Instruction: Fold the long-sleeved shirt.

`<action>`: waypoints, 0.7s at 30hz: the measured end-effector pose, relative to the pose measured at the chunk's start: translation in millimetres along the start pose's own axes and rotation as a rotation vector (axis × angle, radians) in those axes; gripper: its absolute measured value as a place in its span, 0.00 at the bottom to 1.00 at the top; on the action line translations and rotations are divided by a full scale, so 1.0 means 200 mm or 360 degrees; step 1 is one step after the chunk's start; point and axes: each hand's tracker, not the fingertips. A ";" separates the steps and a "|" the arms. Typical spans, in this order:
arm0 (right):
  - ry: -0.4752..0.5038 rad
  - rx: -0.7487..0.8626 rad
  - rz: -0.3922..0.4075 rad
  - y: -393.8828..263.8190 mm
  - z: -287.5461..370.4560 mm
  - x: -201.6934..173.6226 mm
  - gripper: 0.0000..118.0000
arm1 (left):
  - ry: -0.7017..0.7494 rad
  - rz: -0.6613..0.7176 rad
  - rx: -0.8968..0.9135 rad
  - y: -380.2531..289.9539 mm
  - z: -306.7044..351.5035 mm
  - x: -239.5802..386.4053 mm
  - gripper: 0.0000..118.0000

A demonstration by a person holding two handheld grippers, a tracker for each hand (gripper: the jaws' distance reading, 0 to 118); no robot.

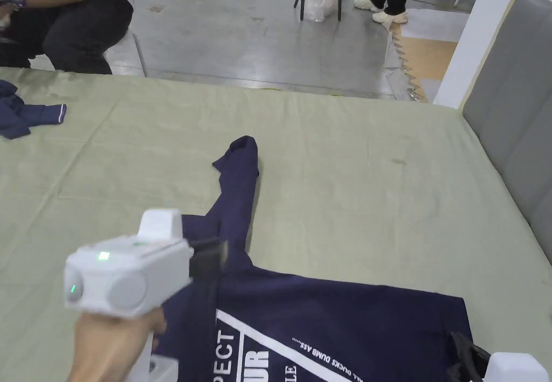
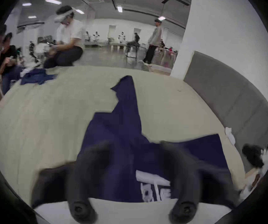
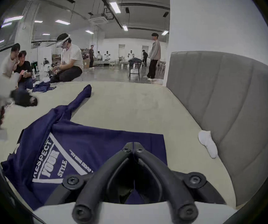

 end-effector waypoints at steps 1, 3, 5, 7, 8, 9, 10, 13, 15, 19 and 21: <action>-0.0005 0.0001 -0.0002 0.01 -0.03 0.00 0.00 | 0.0032 0.0000 0.0007 0.11 -0.13 0.00 0.83; 0.0021 -0.0017 -0.0045 0.03 -0.11 0.01 0.00 | 0.0096 -0.0070 0.0046 0.32 -0.39 -0.02 0.93; 0.0012 -0.0020 -0.0058 0.05 -0.18 0.03 0.00 | 0.0222 -0.0125 0.0007 0.49 -0.65 -0.03 0.93; 0.0010 -0.0036 -0.0043 0.05 -0.26 0.04 0.00 | 0.0319 -0.0154 -0.0083 0.61 -0.87 -0.03 0.93; -0.0001 -0.0050 -0.0031 0.04 -0.31 0.05 0.00 | 0.0343 -0.0172 -0.0151 0.64 -0.97 -0.05 0.93; -0.0002 -0.0063 -0.0015 0.04 -0.35 0.06 0.00 | 0.0343 -0.0153 -0.0170 0.67 -1.07 -0.06 0.93; -0.0012 -0.0072 -0.0002 0.03 -0.39 0.07 0.00 | 0.0357 -0.0176 -0.0203 0.68 -1.16 -0.07 0.92; -0.0020 -0.0109 -0.0004 0.01 -0.48 0.10 0.00 | 0.0475 -0.0237 -0.0242 0.71 -1.31 -0.09 0.83; -0.0024 -0.0142 0.0009 -0.03 -0.51 0.10 0.00 | 0.0452 -0.0174 -0.0209 0.73 -1.37 -0.11 0.78; -0.0011 -0.0167 0.0001 -0.05 -0.50 0.11 0.00 | 0.0197 -0.0072 -0.0292 0.69 -1.41 -0.16 0.10; -0.0026 -0.0168 0.0016 -0.05 -0.48 0.10 0.00 | 0.0303 -0.0026 -0.0231 0.67 -1.36 -0.13 0.10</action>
